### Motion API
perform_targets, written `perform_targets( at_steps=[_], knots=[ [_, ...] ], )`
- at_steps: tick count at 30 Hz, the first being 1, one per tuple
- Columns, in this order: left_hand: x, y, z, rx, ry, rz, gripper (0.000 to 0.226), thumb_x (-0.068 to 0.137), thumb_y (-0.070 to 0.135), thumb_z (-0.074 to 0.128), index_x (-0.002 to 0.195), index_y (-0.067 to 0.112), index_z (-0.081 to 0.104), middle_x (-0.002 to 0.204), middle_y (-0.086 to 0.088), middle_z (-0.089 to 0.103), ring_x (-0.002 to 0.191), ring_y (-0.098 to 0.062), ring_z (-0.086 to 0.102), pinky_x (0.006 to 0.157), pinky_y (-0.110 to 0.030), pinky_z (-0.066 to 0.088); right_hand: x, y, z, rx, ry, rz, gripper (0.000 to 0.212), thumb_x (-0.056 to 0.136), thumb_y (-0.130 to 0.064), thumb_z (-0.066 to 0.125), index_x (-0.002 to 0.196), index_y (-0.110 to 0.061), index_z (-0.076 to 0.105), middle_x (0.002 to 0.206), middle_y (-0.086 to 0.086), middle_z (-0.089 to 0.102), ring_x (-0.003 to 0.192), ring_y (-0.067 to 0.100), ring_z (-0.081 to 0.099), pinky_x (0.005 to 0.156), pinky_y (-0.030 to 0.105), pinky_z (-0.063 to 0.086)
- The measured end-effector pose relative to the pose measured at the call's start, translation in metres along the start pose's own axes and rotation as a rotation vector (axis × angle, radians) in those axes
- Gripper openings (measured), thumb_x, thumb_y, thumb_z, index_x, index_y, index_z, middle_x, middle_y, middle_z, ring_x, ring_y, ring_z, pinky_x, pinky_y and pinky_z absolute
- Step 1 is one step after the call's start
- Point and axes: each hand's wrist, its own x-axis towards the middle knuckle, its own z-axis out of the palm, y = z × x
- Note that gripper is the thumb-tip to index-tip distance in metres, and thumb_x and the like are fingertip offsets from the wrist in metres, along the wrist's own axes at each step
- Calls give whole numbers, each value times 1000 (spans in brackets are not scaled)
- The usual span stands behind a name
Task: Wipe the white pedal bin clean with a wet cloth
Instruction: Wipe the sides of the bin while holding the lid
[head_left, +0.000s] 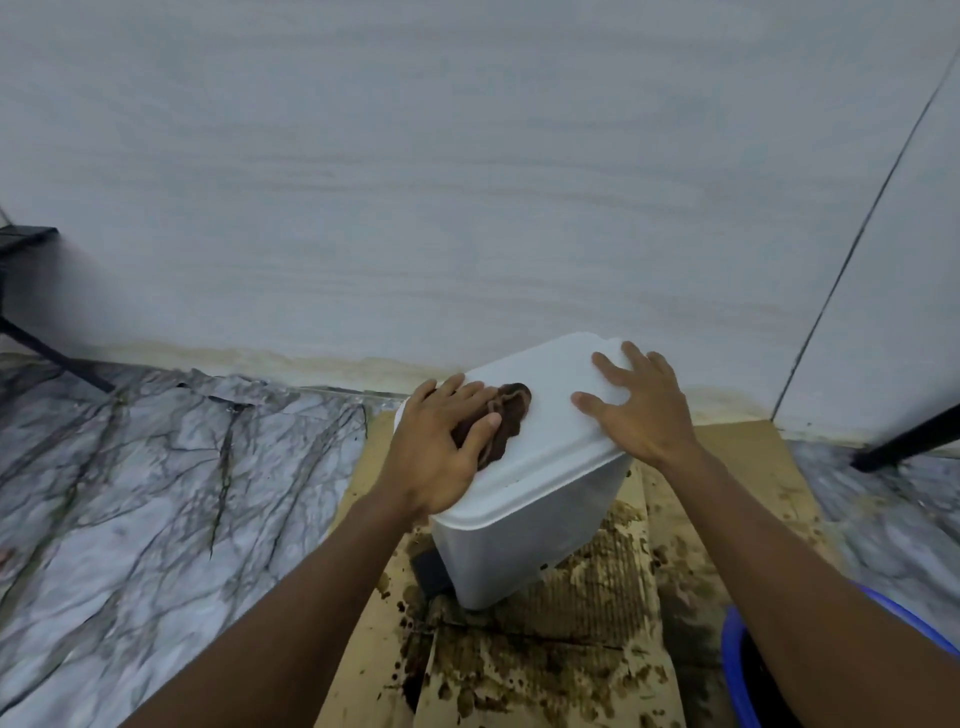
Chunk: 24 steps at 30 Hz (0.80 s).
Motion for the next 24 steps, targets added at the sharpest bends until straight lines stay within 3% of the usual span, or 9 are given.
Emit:
perform_targets(
  at_steps=[8, 12, 14, 18, 21, 24],
  knots=[
    [37, -9, 1, 53, -34, -55, 39, 109, 38, 45, 141, 24, 61, 153, 0, 54, 151, -24, 32, 127, -38, 12, -25, -7, -7, -138, -48, 46, 76, 91, -75, 32, 156, -39, 20, 169, -5, -1, 155, 25, -8, 119, 58, 16],
    [28, -20, -6, 66, -89, -57, 46, 110, 40, 41, 151, 23, 50, 158, -1, 48, 154, -26, 27, 125, -38, 7, -14, -22, 4, -296, -86, -162, 59, 100, -57, 18, 156, -41, 19, 169, 2, 2, 155, 26, -13, 119, 63, -6],
    [23, -20, -8, 54, -108, -49, 48, 109, 40, 40, 154, 24, 46, 158, -2, 47, 153, -26, 26, 123, -34, 6, -12, -25, 11, -274, -86, -257, 50, 104, -49, 17, 154, -47, 20, 169, -4, 6, 155, 24, -9, 118, 62, -11],
    [8, -20, -12, 34, -150, 18, 58, 105, 48, 39, 158, 23, 39, 162, -2, 42, 154, -19, 21, 116, -14, -6, -2, -19, 13, -218, -103, -237, 48, 103, -58, 19, 151, -56, 21, 168, -14, 9, 155, 17, -1, 121, 55, -9],
    [-5, -21, -17, 46, -198, 86, 64, 103, 49, 45, 160, 23, 35, 166, -1, 33, 157, -14, 13, 120, -18, -11, -4, -16, 13, -182, -98, -232, 47, 103, -60, 21, 149, -57, 24, 168, -15, 10, 155, 16, -1, 121, 53, -10],
    [-16, -23, -20, 41, -219, 125, 63, 104, 38, 54, 161, 22, 34, 167, -1, 30, 158, -15, 10, 126, -28, -8, -7, -18, 14, -165, -87, -228, 46, 103, -59, 23, 149, -57, 27, 167, -15, 12, 155, 16, 0, 122, 53, -11]
  ],
)
